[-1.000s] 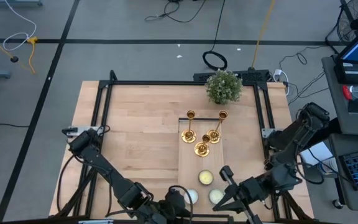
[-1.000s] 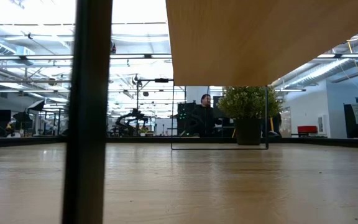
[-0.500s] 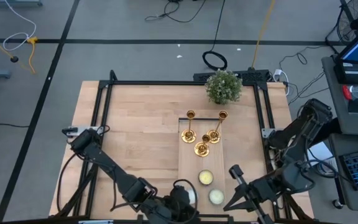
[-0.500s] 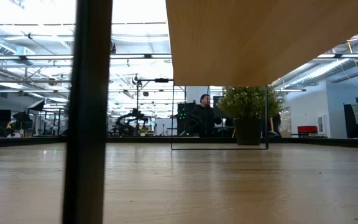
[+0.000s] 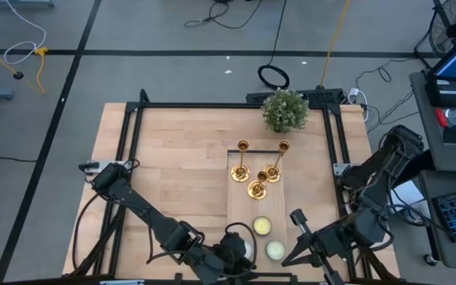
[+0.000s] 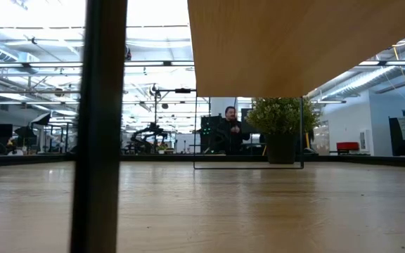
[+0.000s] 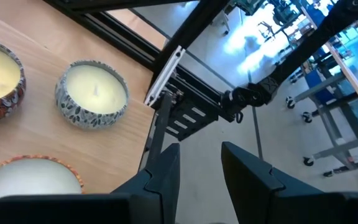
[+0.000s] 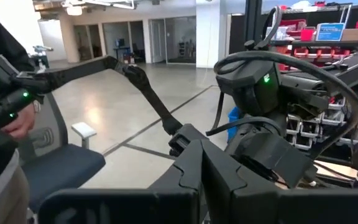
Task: Pick & Place candle stick holders
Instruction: Put the red patterned scented candle on the shelf
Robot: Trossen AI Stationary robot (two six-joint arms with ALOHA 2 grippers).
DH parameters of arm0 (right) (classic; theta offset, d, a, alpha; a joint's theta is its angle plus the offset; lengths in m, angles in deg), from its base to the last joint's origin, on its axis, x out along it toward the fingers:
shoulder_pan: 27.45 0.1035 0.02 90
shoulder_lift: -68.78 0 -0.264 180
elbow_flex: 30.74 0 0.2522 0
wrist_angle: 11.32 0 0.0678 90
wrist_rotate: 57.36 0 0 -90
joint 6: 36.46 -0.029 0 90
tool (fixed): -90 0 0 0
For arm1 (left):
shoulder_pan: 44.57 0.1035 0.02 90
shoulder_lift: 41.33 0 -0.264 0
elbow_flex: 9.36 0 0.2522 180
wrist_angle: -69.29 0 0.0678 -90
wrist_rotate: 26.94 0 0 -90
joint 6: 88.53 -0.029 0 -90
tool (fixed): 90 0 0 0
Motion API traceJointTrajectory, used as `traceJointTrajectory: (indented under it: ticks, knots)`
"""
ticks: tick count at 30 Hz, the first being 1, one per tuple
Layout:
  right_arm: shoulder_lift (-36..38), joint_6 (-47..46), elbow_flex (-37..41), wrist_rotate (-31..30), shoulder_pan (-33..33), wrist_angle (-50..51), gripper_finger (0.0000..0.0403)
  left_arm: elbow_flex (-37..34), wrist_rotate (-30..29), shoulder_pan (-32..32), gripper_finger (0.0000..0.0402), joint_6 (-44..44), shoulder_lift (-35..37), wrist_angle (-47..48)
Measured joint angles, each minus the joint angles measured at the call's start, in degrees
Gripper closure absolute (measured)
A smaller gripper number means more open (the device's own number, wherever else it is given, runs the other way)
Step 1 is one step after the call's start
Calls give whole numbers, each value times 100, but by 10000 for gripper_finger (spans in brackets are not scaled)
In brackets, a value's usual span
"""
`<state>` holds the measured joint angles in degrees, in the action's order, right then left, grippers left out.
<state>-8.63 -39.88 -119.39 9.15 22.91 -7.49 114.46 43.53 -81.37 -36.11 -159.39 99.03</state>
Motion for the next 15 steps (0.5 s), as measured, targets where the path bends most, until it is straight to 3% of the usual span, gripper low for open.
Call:
traceJointTrajectory:
  ticks: [6,15]
  knots:
    - [145,-126,197,591,-198,26,403,0,221,131,279,-36,0,4]
    - [881,-203,1285,591,-281,-724,403,0,765,368,279,-185,0,0]
